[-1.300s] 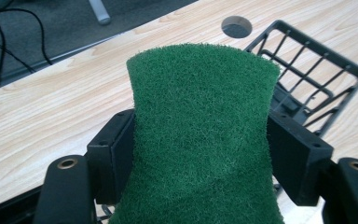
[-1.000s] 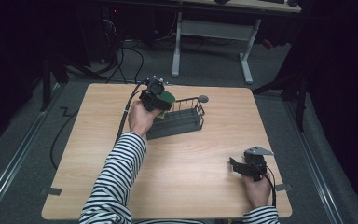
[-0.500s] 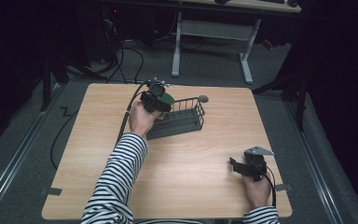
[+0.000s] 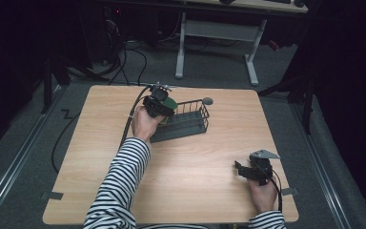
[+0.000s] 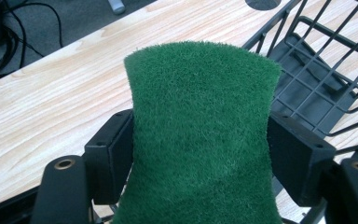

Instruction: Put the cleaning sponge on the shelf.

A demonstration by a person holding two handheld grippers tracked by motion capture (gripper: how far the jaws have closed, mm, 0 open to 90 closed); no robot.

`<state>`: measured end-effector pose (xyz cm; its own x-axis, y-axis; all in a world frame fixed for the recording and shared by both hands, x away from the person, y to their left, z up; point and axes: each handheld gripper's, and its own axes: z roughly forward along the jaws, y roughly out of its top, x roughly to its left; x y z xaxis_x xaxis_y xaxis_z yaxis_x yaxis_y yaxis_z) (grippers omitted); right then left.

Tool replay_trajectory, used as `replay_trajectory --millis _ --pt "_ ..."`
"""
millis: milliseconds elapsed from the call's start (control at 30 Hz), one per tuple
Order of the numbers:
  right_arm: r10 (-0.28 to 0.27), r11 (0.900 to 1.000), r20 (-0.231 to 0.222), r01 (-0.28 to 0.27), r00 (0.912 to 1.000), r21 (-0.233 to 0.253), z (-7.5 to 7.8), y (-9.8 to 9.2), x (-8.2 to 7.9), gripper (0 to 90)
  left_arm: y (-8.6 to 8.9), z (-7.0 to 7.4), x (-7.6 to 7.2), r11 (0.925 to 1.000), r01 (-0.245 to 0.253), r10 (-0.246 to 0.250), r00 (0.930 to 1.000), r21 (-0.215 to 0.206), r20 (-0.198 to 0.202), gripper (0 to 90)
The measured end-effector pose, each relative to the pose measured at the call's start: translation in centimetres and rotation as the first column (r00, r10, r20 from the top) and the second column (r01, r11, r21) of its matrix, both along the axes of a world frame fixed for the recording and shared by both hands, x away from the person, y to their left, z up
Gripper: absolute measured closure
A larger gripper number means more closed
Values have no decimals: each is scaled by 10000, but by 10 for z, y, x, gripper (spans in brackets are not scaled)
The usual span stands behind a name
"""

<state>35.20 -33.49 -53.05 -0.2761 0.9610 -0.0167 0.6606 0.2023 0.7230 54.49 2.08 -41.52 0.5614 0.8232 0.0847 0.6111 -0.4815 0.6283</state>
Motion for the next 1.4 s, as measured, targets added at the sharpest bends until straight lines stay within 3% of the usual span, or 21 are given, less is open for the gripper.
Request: replay_trajectory --millis 667,867,1100,1400 --pt "29 10000 5 -29 10000 -1 0 0 0 304 0 -8 -6 9996 242 -239 9996 164 -139 299" --pt "18 10000 -2 -18 10000 7 0 0 0 304 4 -9 -7 9998 210 -211 9996 -55 -212 299" --pt "43 10000 14 -43 10000 -3 0 0 0 304 4 -10 -9 9996 272 -270 9992 54 -310 295" --pt "30 10000 2 -30 10000 0 0 0 0 304 5 -5 -14 9986 513 -518 9979 -121 -393 305"
